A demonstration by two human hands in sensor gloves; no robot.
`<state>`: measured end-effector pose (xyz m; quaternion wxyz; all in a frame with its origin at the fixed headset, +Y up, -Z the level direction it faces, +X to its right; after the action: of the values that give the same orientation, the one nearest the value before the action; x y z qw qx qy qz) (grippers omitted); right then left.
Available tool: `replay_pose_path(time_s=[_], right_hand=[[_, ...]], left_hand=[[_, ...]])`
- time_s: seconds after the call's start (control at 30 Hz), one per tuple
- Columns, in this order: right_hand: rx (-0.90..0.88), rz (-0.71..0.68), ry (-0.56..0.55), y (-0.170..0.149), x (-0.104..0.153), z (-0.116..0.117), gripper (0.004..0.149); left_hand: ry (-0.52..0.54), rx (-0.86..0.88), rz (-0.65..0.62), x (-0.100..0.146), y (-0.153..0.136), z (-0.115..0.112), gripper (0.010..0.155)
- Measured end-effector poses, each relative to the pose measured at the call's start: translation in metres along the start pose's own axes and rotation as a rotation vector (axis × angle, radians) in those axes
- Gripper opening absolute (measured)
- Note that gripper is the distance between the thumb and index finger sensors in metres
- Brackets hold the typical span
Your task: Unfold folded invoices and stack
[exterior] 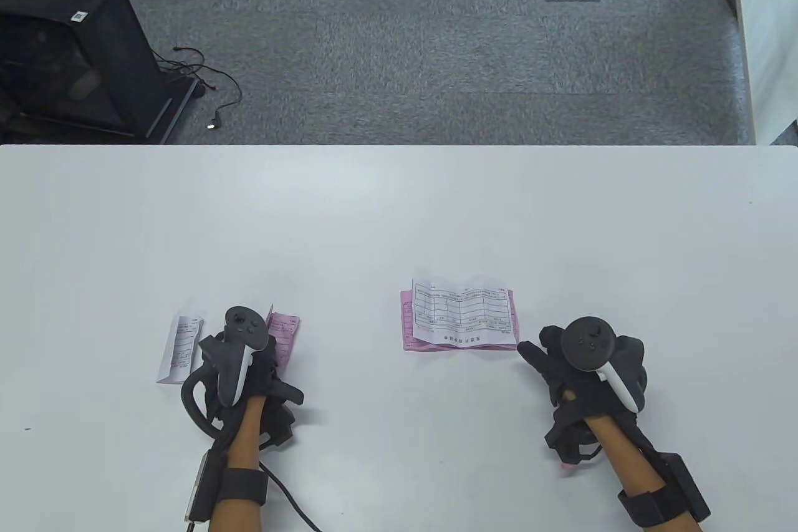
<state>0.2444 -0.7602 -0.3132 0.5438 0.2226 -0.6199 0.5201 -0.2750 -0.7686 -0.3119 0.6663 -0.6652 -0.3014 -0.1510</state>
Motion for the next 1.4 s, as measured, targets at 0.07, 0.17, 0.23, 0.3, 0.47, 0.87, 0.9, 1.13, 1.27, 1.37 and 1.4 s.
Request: replay_pose_path(time_s=[0.07,0.17,0.23,0.3,0.47,0.87,0.9,1.13,1.27,1.37,1.4], right_hand=[[-0.011,-0.011,0.007,-0.001,0.001,0.001,0.069],[-0.038,-0.036,0.009,0.0,0.005,0.0,0.068],[-0.052,-0.051,0.013,0.002,0.009,-0.001,0.068],[-0.067,-0.083,0.019,0.008,0.016,-0.001,0.068],[-0.18,-0.19,0.124,0.029,0.035,0.009,0.069],[-0.559,-0.301,0.522,0.057,0.071,0.049,0.097],[-0.564,-0.297,0.526,0.058,0.072,0.053,0.096],[-0.652,-0.244,0.4,0.05,0.065,0.054,0.039],[-0.592,-0.292,0.371,0.051,0.065,0.047,0.038],[-0.519,-0.32,0.341,0.053,0.066,0.044,0.038],[-0.505,-0.325,0.335,0.053,0.065,0.043,0.038]], left_hand=[[0.037,0.026,-0.006,0.002,-0.001,0.004,0.044],[0.056,0.161,-0.074,0.012,0.0,0.013,0.042],[0.053,0.24,-0.122,0.022,0.002,0.021,0.042],[-0.062,0.419,-0.188,0.038,0.006,0.027,0.042],[-0.304,0.719,-0.382,0.088,0.027,0.029,0.041],[-0.546,0.791,-0.599,0.184,0.064,-0.022,0.042],[-0.552,0.784,-0.614,0.187,0.064,-0.025,0.042],[-0.62,0.72,-0.672,0.196,0.065,-0.039,0.043],[-0.596,0.661,-0.676,0.195,0.062,-0.042,0.04],[-0.524,0.591,-0.691,0.196,0.063,-0.039,0.04],[-0.517,0.577,-0.694,0.196,0.063,-0.038,0.04]])
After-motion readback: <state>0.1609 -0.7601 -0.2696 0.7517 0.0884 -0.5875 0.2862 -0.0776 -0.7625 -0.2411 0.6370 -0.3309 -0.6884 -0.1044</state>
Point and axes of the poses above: the tracker on the back of each hand, its own y axis roughly to the thumb side, its own x axis roughly from the fingertips to the wrist, z = x × y, the point moved 5 cm from there along -x, roughly from the wrist to the fingertips, and after that the axes turned 15 degrees about z, right-handed, at the moved point
